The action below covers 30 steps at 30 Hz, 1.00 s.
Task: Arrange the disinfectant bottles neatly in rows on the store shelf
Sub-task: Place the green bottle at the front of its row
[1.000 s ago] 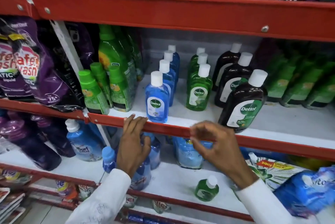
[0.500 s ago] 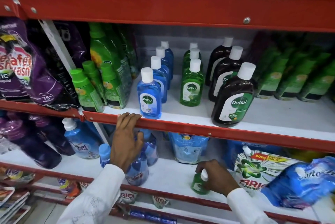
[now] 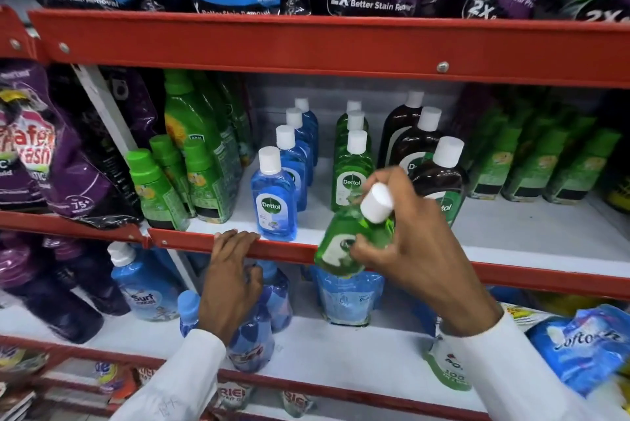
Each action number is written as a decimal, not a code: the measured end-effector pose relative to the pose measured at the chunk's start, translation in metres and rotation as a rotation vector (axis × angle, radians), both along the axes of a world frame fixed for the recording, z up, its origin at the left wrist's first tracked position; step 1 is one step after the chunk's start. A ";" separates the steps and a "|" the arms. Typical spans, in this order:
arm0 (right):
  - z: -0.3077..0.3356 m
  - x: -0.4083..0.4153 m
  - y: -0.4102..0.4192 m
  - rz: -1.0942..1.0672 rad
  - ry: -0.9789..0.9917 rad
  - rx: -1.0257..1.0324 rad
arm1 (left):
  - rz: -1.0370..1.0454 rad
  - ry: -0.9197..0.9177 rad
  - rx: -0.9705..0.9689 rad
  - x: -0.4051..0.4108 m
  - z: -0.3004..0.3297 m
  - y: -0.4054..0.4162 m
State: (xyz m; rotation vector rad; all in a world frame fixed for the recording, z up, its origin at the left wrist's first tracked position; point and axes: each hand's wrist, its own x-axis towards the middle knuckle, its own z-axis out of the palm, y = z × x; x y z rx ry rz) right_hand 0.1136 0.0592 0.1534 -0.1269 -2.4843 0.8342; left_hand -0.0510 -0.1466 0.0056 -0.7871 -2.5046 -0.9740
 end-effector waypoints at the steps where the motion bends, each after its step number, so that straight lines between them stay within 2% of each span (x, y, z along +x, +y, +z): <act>1: 0.010 -0.006 -0.001 -0.005 0.016 0.030 | -0.005 0.003 -0.005 0.000 0.000 -0.001; 3: 0.023 -0.021 0.002 -0.025 0.007 0.103 | -0.016 -0.005 -0.003 -0.002 0.000 -0.002; 9: 0.020 -0.069 0.018 -0.069 -0.181 0.263 | -0.024 -0.028 -0.006 -0.004 -0.001 -0.004; 12: 0.016 -0.079 0.023 -0.113 -0.276 0.264 | -0.036 -0.031 0.001 -0.004 -0.001 -0.005; 17: 0.011 -0.086 0.033 -0.169 -0.308 0.217 | -0.027 -0.047 0.004 -0.006 -0.005 -0.005; 24: 0.009 -0.075 0.031 -0.154 -0.169 0.142 | -0.028 -0.042 0.012 -0.006 -0.005 -0.005; 30: 0.014 -0.050 -0.003 -0.155 0.280 0.104 | -0.029 0.025 -0.089 -0.015 0.010 -0.014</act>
